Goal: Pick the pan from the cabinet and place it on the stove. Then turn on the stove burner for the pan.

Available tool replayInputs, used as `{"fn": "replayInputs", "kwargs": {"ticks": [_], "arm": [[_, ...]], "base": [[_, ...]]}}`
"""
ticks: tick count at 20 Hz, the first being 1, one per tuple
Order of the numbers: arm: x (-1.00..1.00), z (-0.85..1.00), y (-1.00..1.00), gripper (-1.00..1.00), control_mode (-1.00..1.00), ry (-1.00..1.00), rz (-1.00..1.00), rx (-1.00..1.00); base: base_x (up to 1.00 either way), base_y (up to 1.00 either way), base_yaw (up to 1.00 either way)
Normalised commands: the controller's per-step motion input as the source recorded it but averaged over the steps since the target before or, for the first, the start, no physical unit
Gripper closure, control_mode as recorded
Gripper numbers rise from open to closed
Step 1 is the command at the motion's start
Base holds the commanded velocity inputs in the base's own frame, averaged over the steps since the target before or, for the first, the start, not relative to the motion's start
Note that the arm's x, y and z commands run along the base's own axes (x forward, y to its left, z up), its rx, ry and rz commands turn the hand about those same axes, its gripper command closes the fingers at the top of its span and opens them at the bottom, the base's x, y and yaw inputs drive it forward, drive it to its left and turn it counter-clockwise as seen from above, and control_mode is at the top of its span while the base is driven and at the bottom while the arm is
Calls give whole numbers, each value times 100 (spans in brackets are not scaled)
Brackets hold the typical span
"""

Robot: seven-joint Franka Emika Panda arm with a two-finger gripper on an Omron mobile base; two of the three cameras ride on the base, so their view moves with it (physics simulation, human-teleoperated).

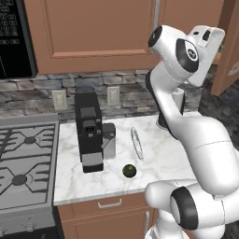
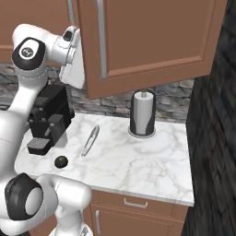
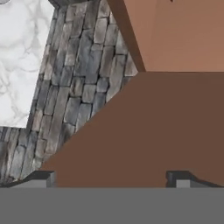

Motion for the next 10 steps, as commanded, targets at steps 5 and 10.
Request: {"fn": "replayInputs", "kwargs": {"ticks": [5,10], "arm": [[-40,-4,-60,-100,-100,0,-14,-1],[-52,0,-63,-100,-100,0,-15,0]], "base": [[0,0,0],[0,0,0]]}}
